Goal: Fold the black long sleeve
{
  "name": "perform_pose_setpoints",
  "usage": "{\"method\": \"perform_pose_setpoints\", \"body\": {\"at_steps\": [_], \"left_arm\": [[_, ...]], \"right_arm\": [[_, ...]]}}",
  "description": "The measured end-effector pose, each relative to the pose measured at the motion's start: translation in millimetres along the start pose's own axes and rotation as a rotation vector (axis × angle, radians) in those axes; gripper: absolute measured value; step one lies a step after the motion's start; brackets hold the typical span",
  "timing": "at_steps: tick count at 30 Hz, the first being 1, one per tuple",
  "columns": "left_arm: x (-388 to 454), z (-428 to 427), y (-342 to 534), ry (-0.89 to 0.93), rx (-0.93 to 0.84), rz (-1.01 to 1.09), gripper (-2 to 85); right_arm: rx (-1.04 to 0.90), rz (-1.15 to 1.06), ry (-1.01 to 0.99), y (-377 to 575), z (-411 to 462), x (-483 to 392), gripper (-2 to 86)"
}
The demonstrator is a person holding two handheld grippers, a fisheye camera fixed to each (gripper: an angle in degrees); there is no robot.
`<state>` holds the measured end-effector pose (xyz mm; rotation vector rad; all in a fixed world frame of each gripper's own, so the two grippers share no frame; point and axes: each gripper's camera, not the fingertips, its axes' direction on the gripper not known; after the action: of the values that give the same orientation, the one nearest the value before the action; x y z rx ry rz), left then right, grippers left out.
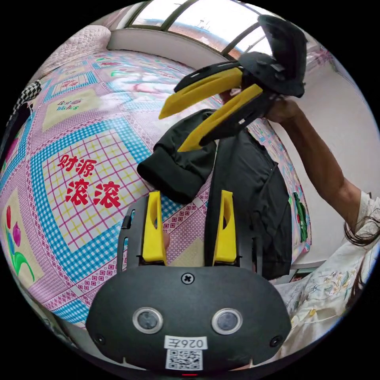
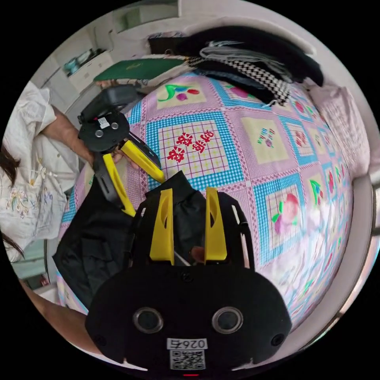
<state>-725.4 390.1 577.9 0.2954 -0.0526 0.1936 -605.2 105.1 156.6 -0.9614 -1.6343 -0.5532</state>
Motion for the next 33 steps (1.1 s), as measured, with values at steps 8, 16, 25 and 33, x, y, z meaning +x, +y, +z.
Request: {"method": "perform_pose_setpoints", "body": {"at_steps": [8,16,25,33], "left_arm": [[-4.3,9.7,-50.7,-0.054,-0.022,0.006,2.0],[68.7,-111.6,-144.8,-0.306,0.276,0.293,0.5],[290.8,-185.7,-203.9,-0.375,0.563,0.861,0.4],[434.9,-64.8,-160.6,-0.067,0.35,1.2,0.5]], "right_arm": [[-0.203,-0.049,-0.107,-47.7,67.3,23.6,-1.1],[0.319,0.343,0.169,42.4,-111.2,67.2,-1.6],[0.6,0.531,0.628,204.5,-311.1,-71.8,-1.6],[0.639,0.847,0.715,360.9,-275.2,-267.9,-1.6]]}}
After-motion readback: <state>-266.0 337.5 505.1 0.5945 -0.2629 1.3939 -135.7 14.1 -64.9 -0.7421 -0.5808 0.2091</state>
